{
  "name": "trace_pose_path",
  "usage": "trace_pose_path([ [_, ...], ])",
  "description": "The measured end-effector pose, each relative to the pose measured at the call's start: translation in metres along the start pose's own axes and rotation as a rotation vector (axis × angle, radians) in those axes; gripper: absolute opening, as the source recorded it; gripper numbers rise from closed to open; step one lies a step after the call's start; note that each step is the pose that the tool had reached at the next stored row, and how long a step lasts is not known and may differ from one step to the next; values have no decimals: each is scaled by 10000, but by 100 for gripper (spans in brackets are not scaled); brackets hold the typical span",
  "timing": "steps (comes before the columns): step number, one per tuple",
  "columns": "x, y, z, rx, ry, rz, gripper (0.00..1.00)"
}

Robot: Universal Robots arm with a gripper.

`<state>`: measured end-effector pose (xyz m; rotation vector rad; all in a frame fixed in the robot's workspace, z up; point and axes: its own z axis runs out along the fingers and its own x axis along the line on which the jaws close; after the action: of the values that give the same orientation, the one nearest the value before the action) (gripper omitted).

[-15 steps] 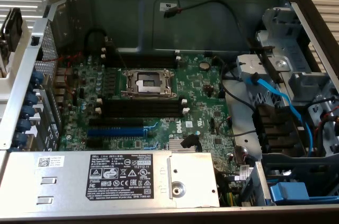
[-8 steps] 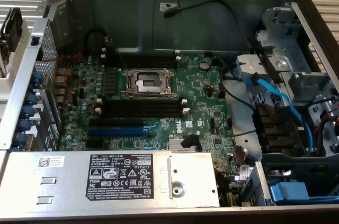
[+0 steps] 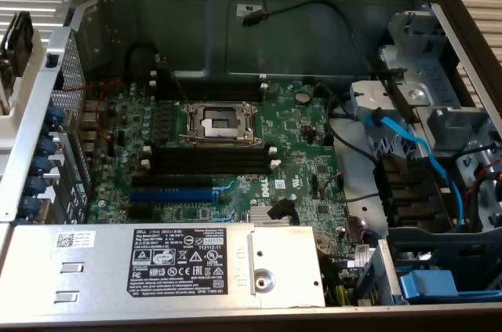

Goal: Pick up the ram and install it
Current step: 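Pick up the ram and move it above insertion slot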

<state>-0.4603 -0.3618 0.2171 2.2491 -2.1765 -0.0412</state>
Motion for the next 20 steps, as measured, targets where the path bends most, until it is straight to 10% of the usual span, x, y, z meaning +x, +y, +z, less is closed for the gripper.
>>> trace_pose_path([
  [20, 1, -9, 21, -47, -2, -1, 18],
])
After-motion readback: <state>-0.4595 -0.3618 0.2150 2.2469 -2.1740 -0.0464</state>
